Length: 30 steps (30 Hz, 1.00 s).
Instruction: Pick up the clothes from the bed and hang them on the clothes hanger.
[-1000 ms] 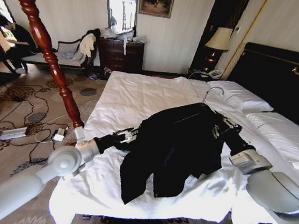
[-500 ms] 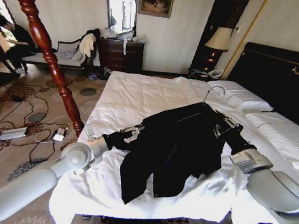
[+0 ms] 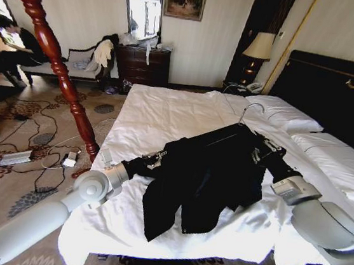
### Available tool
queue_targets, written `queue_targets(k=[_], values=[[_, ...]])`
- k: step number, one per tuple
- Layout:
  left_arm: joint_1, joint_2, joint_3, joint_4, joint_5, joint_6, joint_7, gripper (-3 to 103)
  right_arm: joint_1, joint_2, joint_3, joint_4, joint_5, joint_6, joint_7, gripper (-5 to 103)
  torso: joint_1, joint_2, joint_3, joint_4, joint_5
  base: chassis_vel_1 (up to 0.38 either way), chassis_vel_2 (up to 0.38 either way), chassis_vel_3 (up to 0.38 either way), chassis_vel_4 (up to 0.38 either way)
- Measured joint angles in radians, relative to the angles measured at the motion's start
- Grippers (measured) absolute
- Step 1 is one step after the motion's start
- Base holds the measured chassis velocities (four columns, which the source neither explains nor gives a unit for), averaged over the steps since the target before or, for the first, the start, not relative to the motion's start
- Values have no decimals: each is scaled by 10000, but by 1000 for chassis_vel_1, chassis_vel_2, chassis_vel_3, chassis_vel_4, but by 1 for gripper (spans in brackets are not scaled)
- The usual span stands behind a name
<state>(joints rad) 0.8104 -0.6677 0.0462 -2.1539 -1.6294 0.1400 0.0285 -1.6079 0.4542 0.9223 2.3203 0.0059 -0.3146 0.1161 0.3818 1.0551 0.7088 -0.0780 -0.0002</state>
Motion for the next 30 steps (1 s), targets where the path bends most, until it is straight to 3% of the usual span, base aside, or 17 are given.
queue_targets(k=[10,16,22,28,30], values=[[-222,1038,-601,-976,-531,-5,-38,2,34,-108,-22,-59,240,-33,91,23,0,0,0,-1,1,0,0,0,0],[-638,1903,-1597,-1253,-1305,5,-150,2,9,-169,11,-29,254,39,89,23,0,0,0,0,-1,0,0,0,0],[-790,2829,-2505,-2189,-2347,6,-622,2,226,-404,-77,-98,272,-190,152,23,-1,0,0,3,1,0,0,0,0],[-1042,3253,-2701,-2775,-2788,-28,-1187,2,419,-729,-78,-118,634,-621,303,23,-1,0,0,1,1,0,0,0,0],[-1682,3316,-2473,-2904,-3113,-39,-1702,2,542,-1013,-32,-68,1014,-994,419,23,-1,0,0,2,1,0,0,0,0]])
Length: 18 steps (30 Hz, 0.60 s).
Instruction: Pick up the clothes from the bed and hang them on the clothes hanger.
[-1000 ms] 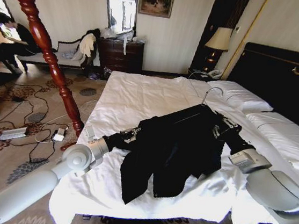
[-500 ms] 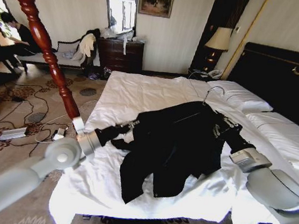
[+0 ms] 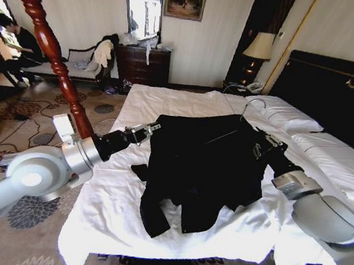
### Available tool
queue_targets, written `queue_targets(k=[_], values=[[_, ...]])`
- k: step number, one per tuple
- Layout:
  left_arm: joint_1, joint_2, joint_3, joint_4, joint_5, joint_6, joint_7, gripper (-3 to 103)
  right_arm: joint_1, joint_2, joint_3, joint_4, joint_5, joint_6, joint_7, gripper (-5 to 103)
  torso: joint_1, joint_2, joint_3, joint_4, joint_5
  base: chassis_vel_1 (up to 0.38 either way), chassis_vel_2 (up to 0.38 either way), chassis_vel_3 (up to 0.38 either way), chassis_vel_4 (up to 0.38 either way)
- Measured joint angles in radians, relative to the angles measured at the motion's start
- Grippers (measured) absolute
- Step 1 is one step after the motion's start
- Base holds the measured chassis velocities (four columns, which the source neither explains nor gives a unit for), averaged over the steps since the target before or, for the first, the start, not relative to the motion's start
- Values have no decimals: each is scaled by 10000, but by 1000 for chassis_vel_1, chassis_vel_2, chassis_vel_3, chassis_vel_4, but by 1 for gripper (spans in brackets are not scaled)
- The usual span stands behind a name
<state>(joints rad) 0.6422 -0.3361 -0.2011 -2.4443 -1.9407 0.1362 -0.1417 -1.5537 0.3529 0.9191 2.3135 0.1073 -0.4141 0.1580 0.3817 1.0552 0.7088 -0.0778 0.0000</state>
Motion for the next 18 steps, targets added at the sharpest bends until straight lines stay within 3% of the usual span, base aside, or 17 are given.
queue_targets(k=[2,4,5,7,9,14,18], values=[[-428,-4,267,-7,-108,-3,-199,2,62,-129,7,0,115,-124,27,23,1,1,0,0,-2,0,0,0,0],[-1953,-319,1492,98,-146,-88,-847,2,212,-344,-6,-75,387,-313,109,23,1,0,0,2,-3,0,0,0,0],[-1953,-319,1492,98,-146,-88,-847,2,212,-344,-6,-75,387,-313,109,23,1,0,0,2,-3,0,0,0,0],[-3033,-834,2295,156,77,-126,-1190,2,265,-377,-62,-131,641,-459,199,23,3,0,1,-9,-1,0,0,0,0],[-3372,-1163,2730,78,442,-119,-1263,2,225,-290,-108,-177,706,-528,242,23,3,0,1,-6,6,0,0,0,0],[-3770,-1471,3170,-25,353,-74,-1331,2,188,-68,-132,-261,733,-536,287,23,2,0,1,-1,-2,0,0,0,0],[-4882,-1924,4517,93,249,-66,-1378,2,328,-139,-135,-333,1068,-671,317,23,2,0,1,-3,4,0,0,0,0]])
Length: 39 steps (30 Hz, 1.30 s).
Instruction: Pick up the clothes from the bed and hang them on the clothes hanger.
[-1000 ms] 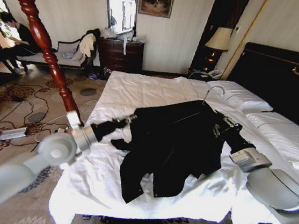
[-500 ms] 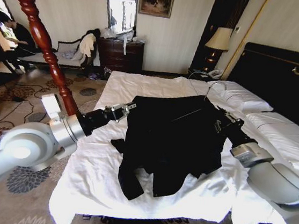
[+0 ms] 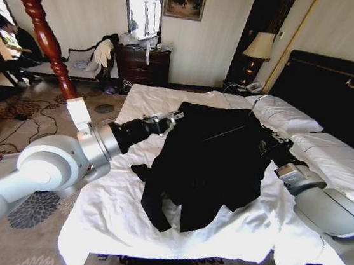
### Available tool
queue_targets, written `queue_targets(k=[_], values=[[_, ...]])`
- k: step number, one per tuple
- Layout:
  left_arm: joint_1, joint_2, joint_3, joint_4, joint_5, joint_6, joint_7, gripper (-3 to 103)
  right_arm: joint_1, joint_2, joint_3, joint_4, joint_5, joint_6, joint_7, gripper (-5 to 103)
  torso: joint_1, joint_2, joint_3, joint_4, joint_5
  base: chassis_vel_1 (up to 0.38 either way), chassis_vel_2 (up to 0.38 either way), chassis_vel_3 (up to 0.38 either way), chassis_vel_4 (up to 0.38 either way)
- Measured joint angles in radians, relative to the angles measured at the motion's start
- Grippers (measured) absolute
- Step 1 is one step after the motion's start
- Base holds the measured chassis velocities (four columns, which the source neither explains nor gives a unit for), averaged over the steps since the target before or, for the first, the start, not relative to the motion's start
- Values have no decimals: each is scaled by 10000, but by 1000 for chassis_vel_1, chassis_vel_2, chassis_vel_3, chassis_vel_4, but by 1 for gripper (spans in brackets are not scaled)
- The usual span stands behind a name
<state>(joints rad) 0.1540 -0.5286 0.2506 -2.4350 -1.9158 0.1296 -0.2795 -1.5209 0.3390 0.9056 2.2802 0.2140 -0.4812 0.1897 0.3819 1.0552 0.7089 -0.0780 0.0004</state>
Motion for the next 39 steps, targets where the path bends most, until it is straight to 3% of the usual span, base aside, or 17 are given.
queue_targets(k=[6,11,12,15,25,39], values=[[-1269,-985,1308,533,168,0,-202,2,11,-117,122,116,249,-166,65,23,0,0,0,5,-6,0,0,0,0],[-2849,-2672,2649,1412,347,-66,-446,2,-157,23,263,186,275,-296,126,23,0,0,1,0,-1,0,0,0,0],[-2849,-2672,2649,1412,347,-66,-446,2,-157,23,263,186,275,-296,126,23,0,0,1,0,-1,0,0,0,0],[-3309,-3610,3178,1731,355,-95,-504,2,-218,132,347,188,258,-297,168,23,0,0,0,-2,0,0,0,0,0],[-3464,-4760,3991,2484,903,-99,-522,2,-285,416,368,350,208,-234,180,23,-1,-1,0,1,-2,0,0,0,0],[-3819,-6690,4596,4429,1569,-25,-540,2,-559,960,386,730,-308,62,24,23,-1,0,-1,-1,-2,0,0,0,0]])
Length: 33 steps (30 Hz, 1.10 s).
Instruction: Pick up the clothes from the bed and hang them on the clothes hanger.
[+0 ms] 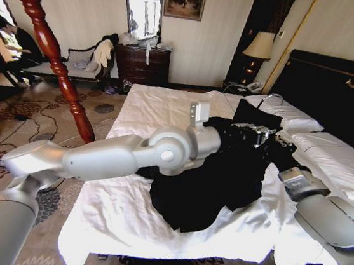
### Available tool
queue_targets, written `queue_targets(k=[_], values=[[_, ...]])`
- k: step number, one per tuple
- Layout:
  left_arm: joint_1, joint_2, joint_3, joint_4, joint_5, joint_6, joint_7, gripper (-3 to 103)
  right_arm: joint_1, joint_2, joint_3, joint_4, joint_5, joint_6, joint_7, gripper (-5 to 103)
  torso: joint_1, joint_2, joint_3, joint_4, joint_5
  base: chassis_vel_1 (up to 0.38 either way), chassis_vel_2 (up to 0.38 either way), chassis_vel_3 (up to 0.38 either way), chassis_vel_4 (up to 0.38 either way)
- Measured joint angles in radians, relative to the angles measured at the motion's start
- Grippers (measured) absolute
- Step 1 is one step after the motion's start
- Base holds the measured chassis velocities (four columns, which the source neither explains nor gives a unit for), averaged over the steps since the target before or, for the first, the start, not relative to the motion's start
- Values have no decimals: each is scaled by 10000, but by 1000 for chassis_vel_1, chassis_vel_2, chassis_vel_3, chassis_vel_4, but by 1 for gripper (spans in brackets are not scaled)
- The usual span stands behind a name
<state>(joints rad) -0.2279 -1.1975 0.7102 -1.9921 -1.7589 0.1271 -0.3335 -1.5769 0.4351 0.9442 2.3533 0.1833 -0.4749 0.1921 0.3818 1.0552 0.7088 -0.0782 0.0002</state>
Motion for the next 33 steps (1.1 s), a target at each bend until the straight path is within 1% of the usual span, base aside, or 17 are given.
queue_targets(k=[3,7,11,12,13,14,15,16,19,21,22,23,25,29,31,33], values=[[-28,-151,139,81,49,37,0,2,-22,36,0,-18,-100,76,-32,23,1,-1,1,1,0,0,0,0,0],[-28,-193,305,7,71,65,0,2,-61,71,12,-45,-189,183,-52,23,0,-1,1,5,-1,0,0,0,0],[58,-89,425,-45,166,104,4,2,-66,109,11,-39,-211,227,-60,23,0,-1,0,0,0,0,0,0,0],[117,-12,427,-68,186,115,4,0,-68,124,5,-35,-213,245,-63,23,0,0,0,2,-1,0,0,0,0],[205,94,411,-123,183,142,23,5,-81,141,1,-35,-216,277,-64,23,1,-1,0,4,-2,0,0,0,0],[290,177,368,-187,181,158,81,5,-97,157,-2,-35,-218,313,-67,23,1,-1,1,6,-3,0,0,0,0],[373,265,320,-264,202,160,159,11,-110,178,-5,-34,-226,356,-67,23,1,0,0,5,-4,0,0,0,0],[373,265,320,-264,202,160,159,11,-110,178,-5,-34,-226,356,-67,23,1,0,0,5,-4,0,0,0,0],[584,536,220,-547,291,160,270,26,-130,254,-42,-4,-262,485,-77,23,0,0,0,2,-3,0,0,0,0],[623,602,208,-606,334,157,270,26,-136,276,-50,15,-271,506,-84,23,0,0,0,3,-3,0,0,0,0],[653,671,198,-664,398,150,269,32,-149,307,-58,46,-275,536,-93,23,0,0,0,3,-4,0,0,0,0],[681,765,189,-743,534,77,272,43,-183,355,-73,105,-275,574,-116,23,0,0,0,3,-4,0,0,0,0],[696,843,163,-818,568,44,329,43,-228,394,-98,146,-255,606,-125,23,0,0,0,2,-4,0,0,0,0],[691,1008,133,-1102,679,-6,343,64,-290,538,-185,136,-212,702,-124,23,0,0,0,3,-4,0,0,0,0],[687,1047,133,-1182,691,-7,317,64,-292,552,-187,126,-212,705,-119,23,0,0,0,2,-3,0,0,0,0],[678,1153,125,-1375,700,-10,276,76,-292,555,-186,124,-212,709,-107,23,0,0,0,2,-3,0,0,0,0]])
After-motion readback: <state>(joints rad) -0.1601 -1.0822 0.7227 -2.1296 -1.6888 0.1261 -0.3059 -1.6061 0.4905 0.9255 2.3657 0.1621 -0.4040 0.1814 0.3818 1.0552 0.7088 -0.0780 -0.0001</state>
